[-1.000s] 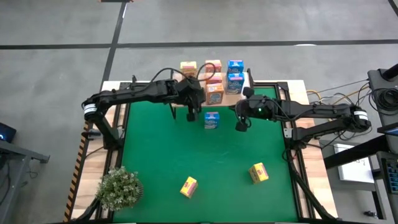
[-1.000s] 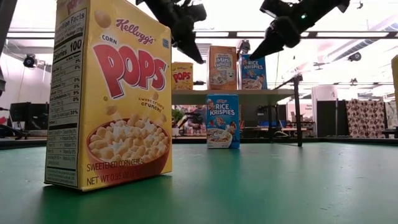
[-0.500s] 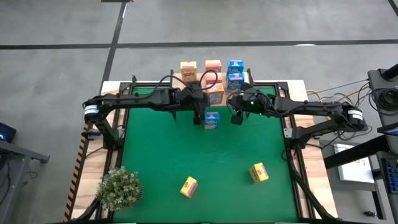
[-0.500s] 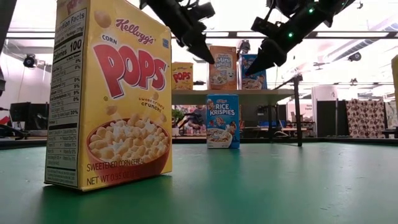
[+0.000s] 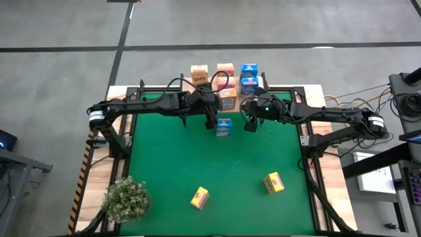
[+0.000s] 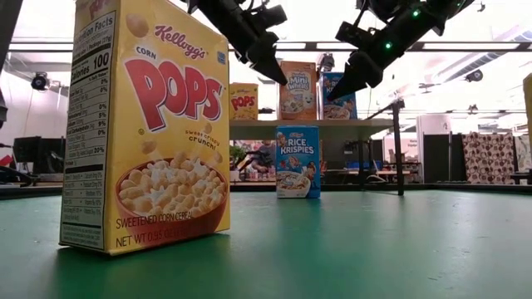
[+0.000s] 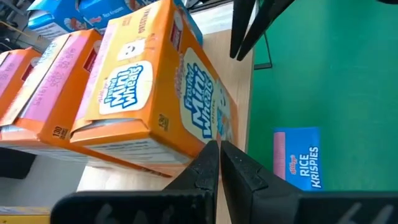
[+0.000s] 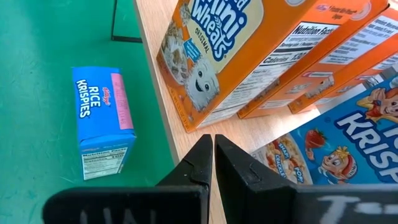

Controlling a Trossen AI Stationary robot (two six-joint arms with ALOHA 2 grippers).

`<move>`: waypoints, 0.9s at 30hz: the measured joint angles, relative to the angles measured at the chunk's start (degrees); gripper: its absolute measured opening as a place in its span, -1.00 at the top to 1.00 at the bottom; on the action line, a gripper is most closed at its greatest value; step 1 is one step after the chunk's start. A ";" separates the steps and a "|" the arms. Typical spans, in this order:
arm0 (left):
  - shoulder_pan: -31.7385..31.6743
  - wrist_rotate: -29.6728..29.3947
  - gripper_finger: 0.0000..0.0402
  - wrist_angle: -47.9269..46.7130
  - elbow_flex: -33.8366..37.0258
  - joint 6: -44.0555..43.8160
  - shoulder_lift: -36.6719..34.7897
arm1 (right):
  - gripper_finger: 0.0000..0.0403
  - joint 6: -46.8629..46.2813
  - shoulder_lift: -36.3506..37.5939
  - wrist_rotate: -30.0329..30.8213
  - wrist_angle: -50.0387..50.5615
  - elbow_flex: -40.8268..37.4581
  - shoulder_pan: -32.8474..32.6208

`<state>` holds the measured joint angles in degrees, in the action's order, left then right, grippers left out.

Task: Stack cereal on shelf
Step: Put the orange cereal box on the shelf aligned with the other orange cereal boxes, then put the right yellow cereal box on the shelf aligned with the other yellow cereal box

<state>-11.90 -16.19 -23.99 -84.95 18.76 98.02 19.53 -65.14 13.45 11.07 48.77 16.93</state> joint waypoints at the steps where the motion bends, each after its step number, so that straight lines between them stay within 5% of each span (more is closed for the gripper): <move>1: -0.02 -0.04 1.00 -0.02 0.01 -0.06 0.00 | 0.96 0.00 0.00 0.00 0.02 0.00 0.00; 21: 1.49 -2.80 1.00 -3.36 0.03 -1.85 -1.27 | 0.96 -0.06 0.09 -0.41 0.22 0.04 -0.08; 27: 3.96 -2.82 1.00 -7.32 0.70 -1.77 -5.08 | 0.96 -5.64 0.26 -9.18 0.19 0.09 -0.17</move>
<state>-7.94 -19.00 -31.31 -84.25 16.99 92.94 13.89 -64.88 4.27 11.26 48.86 16.75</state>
